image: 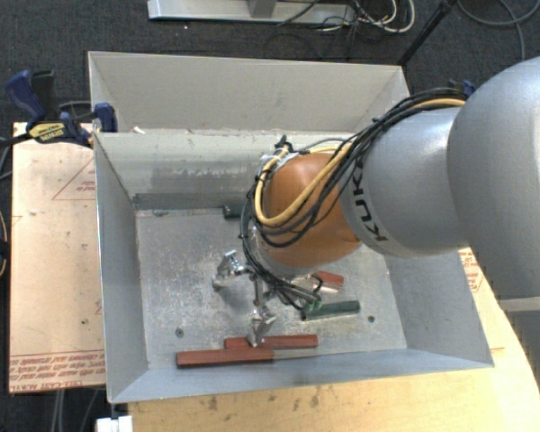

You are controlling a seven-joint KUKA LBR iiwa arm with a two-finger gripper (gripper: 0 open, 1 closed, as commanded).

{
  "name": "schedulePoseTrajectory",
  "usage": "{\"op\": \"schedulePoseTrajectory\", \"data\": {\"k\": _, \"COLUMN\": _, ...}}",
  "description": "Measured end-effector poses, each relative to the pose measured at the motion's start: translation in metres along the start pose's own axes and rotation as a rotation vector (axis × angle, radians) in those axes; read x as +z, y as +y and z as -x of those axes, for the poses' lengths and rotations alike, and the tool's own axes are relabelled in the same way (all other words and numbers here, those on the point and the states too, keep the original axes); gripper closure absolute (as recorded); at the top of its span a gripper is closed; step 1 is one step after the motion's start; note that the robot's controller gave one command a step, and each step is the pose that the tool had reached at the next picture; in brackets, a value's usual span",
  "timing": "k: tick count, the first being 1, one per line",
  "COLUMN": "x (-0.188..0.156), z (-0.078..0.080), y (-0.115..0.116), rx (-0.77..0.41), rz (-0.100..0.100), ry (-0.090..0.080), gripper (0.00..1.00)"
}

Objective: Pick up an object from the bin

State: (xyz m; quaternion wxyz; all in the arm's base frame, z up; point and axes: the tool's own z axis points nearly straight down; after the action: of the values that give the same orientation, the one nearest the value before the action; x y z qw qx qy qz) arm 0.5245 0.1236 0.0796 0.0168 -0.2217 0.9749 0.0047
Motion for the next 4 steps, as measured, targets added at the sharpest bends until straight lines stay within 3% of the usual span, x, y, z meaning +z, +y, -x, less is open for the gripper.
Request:
{"op": "schedulePoseTrajectory", "data": {"k": 1, "x": -0.002, "z": -0.012, "y": -0.003, "rx": 0.055, "rz": -0.006, "ry": -0.013, "gripper": 0.0}}
{"op": "schedulePoseTrajectory", "data": {"k": 2, "x": -0.032, "z": -0.025, "y": -0.009, "rx": -0.073, "rz": 0.001, "ry": 0.031, "gripper": 0.0}}
{"op": "schedulePoseTrajectory", "data": {"k": 3, "x": -0.069, "z": -0.028, "y": -0.011, "rx": -0.078, "rz": -0.001, "ry": 0.029, "gripper": 0.0}}
{"op": "schedulePoseTrajectory", "data": {"k": 4, "x": 0.001, "z": -0.05, "y": -0.017, "rx": -0.167, "rz": -0.002, "ry": 0.013, "gripper": 1.0}}
